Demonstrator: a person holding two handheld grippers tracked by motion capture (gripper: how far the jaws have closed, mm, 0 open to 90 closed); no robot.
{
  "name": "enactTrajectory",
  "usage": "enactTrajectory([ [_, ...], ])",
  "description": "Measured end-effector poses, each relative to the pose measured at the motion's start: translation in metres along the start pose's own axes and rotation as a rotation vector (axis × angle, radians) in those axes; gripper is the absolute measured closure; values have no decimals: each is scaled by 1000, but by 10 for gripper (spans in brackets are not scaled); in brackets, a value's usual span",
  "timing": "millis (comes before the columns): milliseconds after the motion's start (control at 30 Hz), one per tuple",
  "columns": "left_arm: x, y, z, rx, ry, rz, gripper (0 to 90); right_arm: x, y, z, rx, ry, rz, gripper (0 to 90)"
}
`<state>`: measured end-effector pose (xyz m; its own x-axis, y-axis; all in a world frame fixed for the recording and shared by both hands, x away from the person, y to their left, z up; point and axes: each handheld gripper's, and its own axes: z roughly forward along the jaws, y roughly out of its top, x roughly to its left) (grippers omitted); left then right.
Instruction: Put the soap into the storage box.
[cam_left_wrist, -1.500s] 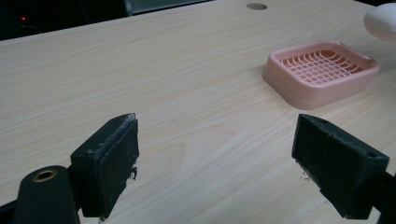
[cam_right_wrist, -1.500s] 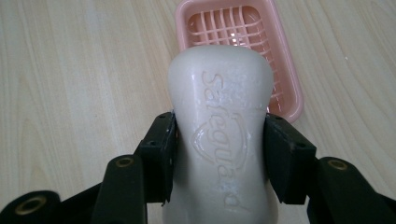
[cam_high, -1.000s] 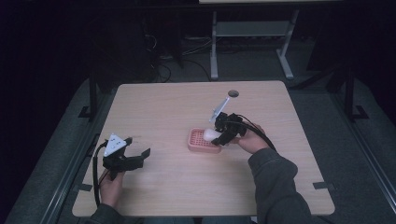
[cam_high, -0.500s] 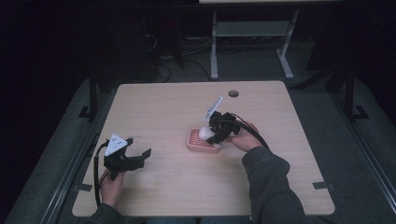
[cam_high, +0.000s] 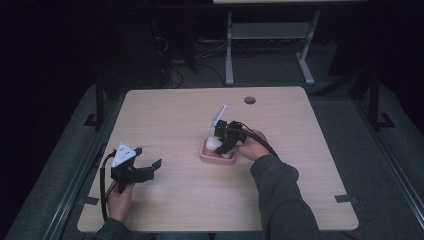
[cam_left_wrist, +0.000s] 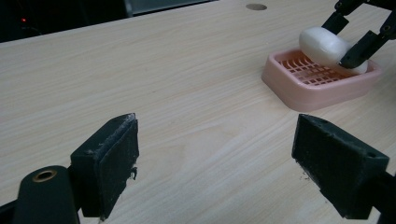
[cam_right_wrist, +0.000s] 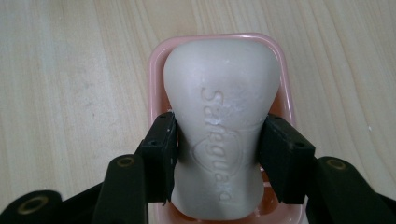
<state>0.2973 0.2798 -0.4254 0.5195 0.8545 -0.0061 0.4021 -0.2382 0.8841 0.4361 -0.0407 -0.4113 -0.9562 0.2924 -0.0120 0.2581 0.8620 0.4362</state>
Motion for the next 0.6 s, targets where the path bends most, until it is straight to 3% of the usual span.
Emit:
enactTrajectory([
  [600, 0, 0, 0, 1, -5, 1, 146, 0, 1, 7, 25, -27, 16, 481],
])
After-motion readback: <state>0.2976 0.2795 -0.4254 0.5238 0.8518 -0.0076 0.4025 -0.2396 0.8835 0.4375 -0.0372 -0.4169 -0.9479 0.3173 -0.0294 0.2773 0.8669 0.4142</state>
